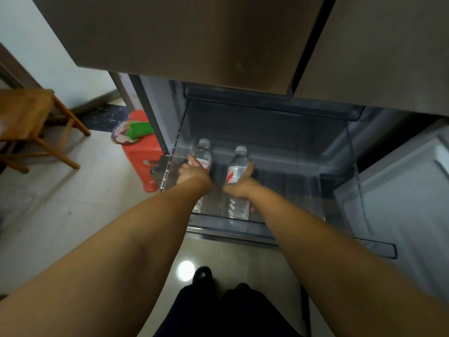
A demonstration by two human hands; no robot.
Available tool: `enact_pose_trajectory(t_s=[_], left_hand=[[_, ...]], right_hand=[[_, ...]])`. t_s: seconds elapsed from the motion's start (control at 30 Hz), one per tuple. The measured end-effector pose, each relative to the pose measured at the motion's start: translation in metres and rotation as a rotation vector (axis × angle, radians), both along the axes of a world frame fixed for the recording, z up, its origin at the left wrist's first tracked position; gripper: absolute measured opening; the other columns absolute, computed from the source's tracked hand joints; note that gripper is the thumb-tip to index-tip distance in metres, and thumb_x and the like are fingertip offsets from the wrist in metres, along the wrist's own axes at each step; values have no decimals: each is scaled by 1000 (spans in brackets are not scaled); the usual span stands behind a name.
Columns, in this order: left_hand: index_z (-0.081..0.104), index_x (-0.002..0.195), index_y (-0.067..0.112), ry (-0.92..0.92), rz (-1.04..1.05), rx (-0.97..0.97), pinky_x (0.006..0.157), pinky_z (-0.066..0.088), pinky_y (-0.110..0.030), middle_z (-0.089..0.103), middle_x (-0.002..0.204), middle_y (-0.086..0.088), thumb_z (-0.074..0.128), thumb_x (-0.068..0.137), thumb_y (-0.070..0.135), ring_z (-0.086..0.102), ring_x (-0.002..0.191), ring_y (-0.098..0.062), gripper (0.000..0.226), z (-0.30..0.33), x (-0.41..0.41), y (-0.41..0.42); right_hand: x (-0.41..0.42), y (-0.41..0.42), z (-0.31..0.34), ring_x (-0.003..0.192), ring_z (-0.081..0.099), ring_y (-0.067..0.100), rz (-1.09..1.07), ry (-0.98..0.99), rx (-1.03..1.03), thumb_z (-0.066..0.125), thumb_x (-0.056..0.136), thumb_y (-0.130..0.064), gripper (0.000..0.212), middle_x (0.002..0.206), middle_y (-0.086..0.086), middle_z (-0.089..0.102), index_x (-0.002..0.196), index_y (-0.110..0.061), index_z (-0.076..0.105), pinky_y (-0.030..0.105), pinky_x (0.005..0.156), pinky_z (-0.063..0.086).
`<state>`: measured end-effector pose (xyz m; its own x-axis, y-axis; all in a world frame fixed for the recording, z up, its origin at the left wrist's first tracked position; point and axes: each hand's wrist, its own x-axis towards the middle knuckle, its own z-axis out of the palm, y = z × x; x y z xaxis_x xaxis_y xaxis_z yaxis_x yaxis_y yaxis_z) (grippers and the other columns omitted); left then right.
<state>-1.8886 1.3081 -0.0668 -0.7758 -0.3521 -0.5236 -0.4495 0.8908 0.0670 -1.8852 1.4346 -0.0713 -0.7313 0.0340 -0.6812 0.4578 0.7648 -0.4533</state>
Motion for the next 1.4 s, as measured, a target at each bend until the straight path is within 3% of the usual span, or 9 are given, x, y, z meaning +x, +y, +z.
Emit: enact_pose_trajectory(t_s=[0.13,0.23,0.3,0.4,0.5,0.67,0.93,1.2,1.4], left_hand=[[-12,151,7,-1,88,137,112,32,-45,23,150,-26,65,88,23,29,139,-40,101,1,-4,-8],[11,152,7,6,205,425,110,37,-46,33,147,-23,68,86,26,38,135,-39,89,4,-12,-14],[37,140,2,31,316,675,103,44,-51,48,136,-23,72,78,26,51,123,-41,76,14,-13,-15],[44,119,6,24,529,959,75,53,-45,62,99,-17,69,83,21,64,85,-31,46,39,-5,-17],[52,111,8,-17,597,1201,61,50,-39,64,82,-10,63,88,20,64,71,-23,28,58,-1,-15],[58,111,7,0,711,1555,88,50,-44,63,95,-14,53,87,29,62,86,-27,33,73,8,-6],[59,114,12,53,709,1807,72,57,-41,63,99,-13,57,89,45,61,88,-25,42,87,29,23],[53,127,9,-163,434,1806,68,59,-36,65,91,-11,58,86,41,65,74,-23,52,93,45,31],[61,108,8,-408,198,1826,78,56,-37,69,85,-9,51,89,42,67,74,-22,39,108,62,19]], right_hand=[[-5,5,-7,119,54,34,-171,-4,-155,71,82,-28,113,139,15,45,151,-20,-18,43,100,47],[-4,19,0,88,65,26,-326,-90,-343,71,78,-25,82,112,9,62,143,-19,23,39,70,56],[-3,33,6,72,64,20,-378,-179,-480,64,84,-28,48,88,5,66,127,-16,47,32,66,53],[-3,51,17,82,70,26,-533,-277,-763,62,89,-28,32,92,10,71,117,-12,60,44,78,57],[-3,68,36,77,72,26,-599,-255,-964,61,87,-27,25,86,11,72,105,-11,66,43,73,59],[4,90,62,109,61,33,-662,-187,-1125,60,77,-28,49,109,15,63,122,-9,58,50,87,52],[23,101,74,65,69,28,-807,-35,-1178,67,79,-57,64,86,18,68,121,-10,61,38,65,59],[70,111,88,77,68,26,-790,40,-1249,63,82,-52,58,87,15,69,115,-5,60,38,74,57],[116,90,100,80,66,26,-815,235,-1420,59,85,-58,61,89,12,67,120,-9,58,41,77,56]])
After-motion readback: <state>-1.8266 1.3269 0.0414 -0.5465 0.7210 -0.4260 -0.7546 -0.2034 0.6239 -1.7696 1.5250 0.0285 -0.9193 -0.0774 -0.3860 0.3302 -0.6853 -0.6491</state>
